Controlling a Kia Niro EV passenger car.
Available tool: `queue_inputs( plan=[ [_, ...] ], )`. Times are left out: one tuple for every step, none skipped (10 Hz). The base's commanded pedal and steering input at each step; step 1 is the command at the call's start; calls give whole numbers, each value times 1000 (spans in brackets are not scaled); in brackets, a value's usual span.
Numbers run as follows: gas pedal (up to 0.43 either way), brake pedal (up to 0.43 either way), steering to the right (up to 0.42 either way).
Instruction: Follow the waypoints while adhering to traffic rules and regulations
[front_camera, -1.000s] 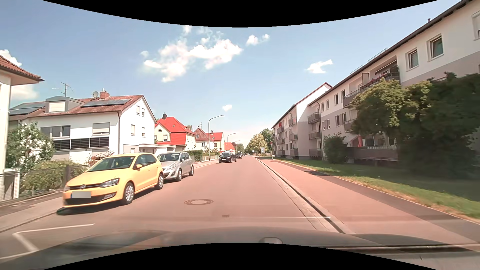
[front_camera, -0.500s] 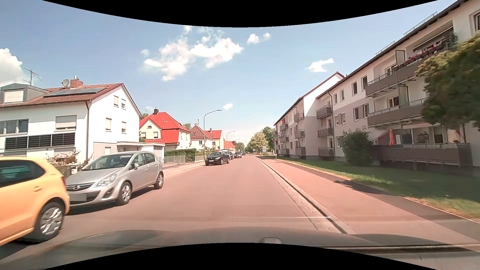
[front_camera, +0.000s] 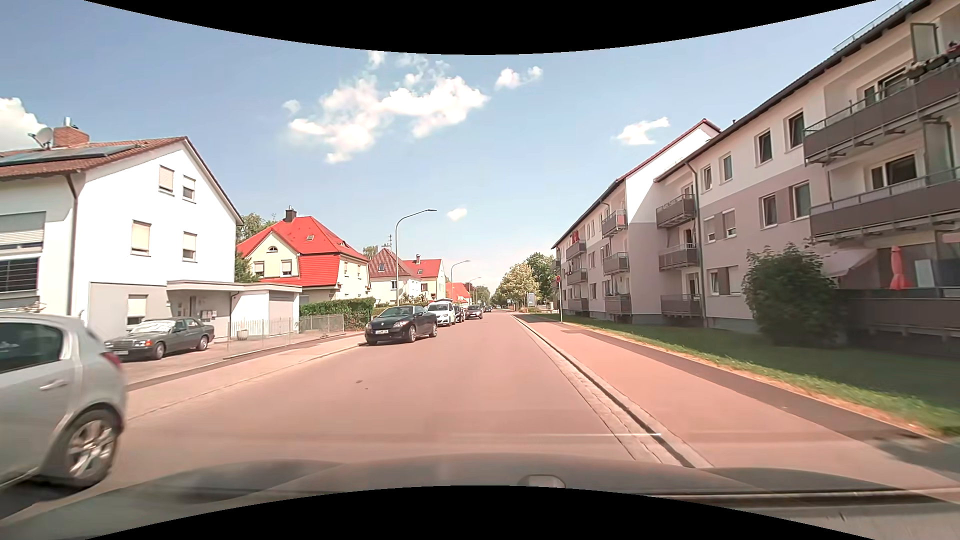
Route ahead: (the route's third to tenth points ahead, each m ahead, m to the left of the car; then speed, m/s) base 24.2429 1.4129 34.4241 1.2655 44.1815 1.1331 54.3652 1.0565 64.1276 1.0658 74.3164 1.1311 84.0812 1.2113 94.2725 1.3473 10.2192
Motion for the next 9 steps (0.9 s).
queue_inputs(
  plan=[
    [169,0,-4],
    [169,0,-4],
    [169,0,-4],
    [169,0,-3],
    [169,0,-3],
    [169,0,-1],
    [169,0,1],
    [157,0,1],
    [157,0,1]
  ],
)
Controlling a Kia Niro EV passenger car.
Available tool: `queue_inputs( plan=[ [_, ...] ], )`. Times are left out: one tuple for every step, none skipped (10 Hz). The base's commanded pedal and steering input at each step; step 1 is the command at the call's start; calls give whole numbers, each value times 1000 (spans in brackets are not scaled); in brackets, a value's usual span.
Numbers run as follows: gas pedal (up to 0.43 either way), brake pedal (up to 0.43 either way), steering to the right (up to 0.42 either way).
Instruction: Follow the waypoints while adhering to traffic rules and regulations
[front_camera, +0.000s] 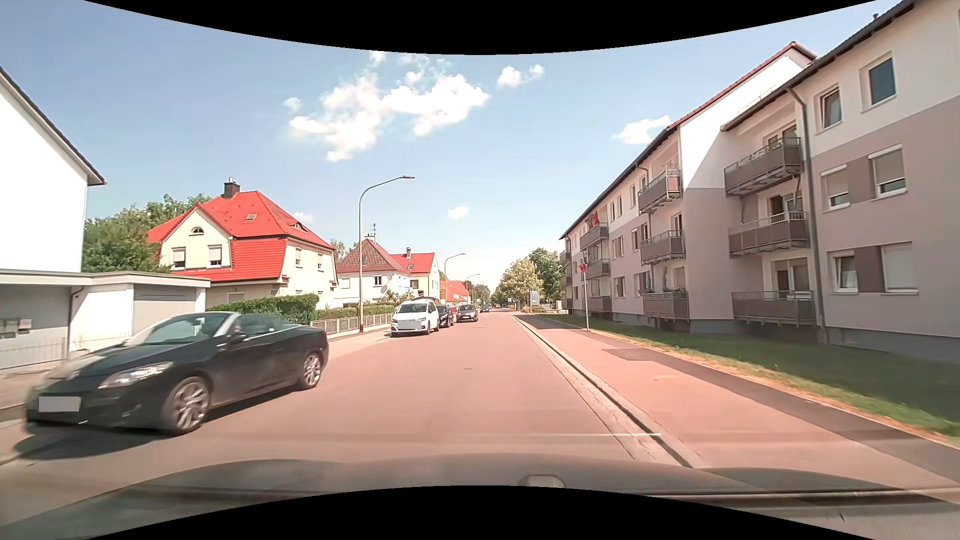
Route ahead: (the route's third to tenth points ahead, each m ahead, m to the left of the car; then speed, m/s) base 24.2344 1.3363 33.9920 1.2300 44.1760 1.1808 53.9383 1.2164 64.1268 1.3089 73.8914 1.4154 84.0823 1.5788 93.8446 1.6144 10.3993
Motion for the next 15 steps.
queue_inputs(
  plan=[
    [157,0,1],
    [157,0,0],
    [157,0,-1],
    [157,0,-2],
    [157,0,-3],
    [150,0,-3],
    [150,0,-3],
    [150,0,-3],
    [138,0,-3],
    [138,0,-2],
    [138,0,-2],
    [138,0,-2],
    [138,0,-2],
    [130,0,-2],
    [130,0,-2]
  ],
)
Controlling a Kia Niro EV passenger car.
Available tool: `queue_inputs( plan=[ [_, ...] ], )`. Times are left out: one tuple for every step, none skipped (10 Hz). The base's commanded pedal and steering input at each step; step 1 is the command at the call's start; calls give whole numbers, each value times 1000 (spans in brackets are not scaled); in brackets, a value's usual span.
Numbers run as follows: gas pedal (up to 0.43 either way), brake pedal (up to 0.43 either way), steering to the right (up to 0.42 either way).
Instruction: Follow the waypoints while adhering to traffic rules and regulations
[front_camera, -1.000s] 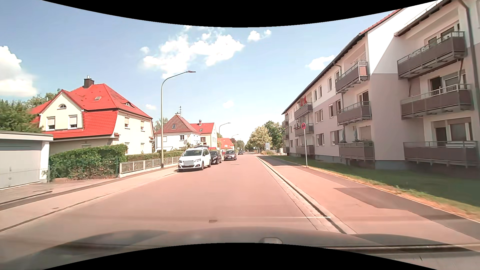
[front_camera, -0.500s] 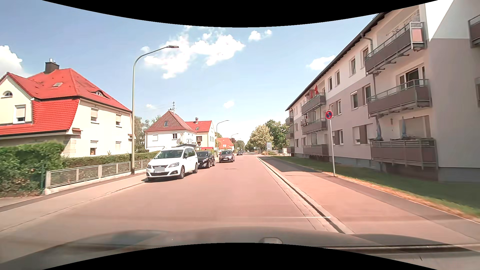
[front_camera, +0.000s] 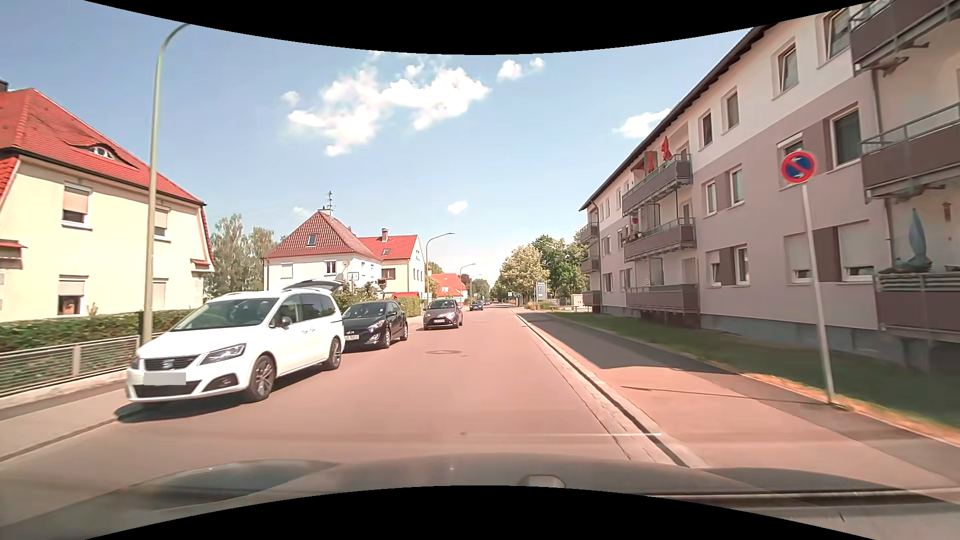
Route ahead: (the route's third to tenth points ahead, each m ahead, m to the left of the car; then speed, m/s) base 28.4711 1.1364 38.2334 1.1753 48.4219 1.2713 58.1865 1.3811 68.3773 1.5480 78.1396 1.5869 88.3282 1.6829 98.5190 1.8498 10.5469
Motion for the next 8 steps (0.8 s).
queue_inputs(
  plan=[
    [118,0,-2],
    [118,0,-2],
    [118,0,-2],
    [118,0,-2],
    [118,0,-2],
    [118,0,-2],
    [118,0,-2],
    [118,0,-2]
  ],
)
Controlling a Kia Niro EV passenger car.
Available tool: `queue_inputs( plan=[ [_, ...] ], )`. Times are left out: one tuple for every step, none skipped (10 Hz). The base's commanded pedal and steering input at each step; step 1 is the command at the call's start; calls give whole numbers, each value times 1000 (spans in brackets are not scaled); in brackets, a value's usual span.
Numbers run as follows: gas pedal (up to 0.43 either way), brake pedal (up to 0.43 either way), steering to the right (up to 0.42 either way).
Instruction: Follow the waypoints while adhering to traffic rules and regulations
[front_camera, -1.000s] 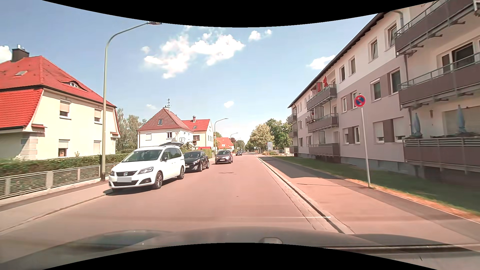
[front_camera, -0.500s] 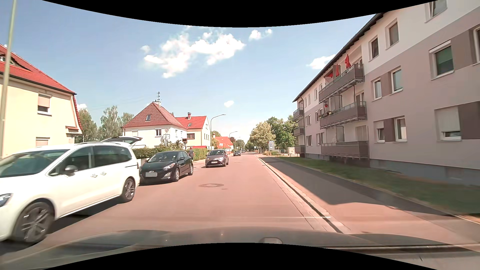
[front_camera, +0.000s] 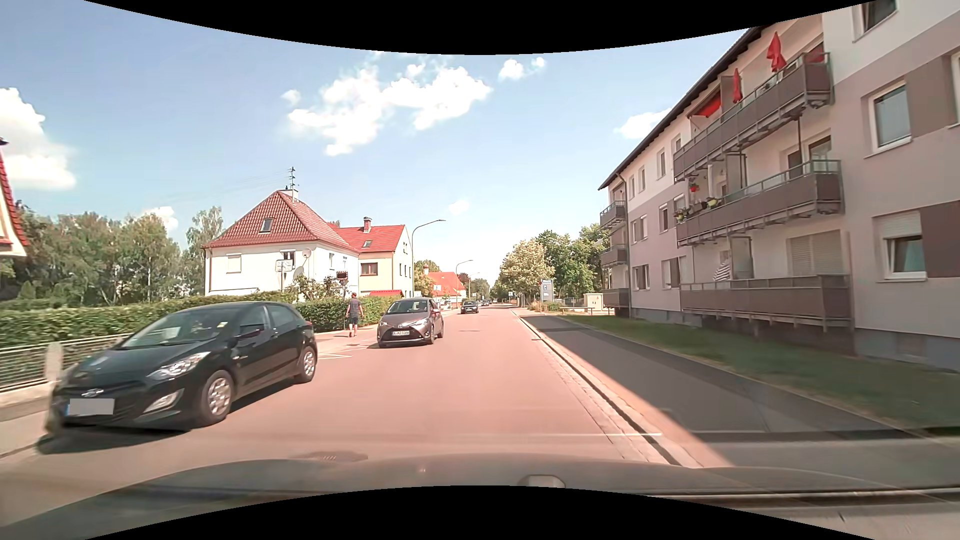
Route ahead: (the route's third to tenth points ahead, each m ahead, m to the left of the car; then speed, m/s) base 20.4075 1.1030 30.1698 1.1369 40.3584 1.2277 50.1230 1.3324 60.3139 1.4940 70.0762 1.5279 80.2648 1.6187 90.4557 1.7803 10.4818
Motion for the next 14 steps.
queue_inputs(
  plan=[
    [118,0,-2],
    [130,0,-2],
    [138,0,-2],
    [138,0,-2],
    [138,0,-2],
    [138,0,-2],
    [138,0,-2],
    [130,0,-2],
    [130,0,-2],
    [130,0,-2],
    [130,0,-2],
    [118,0,-2],
    [118,0,-2],
    [118,0,-2]
  ],
)
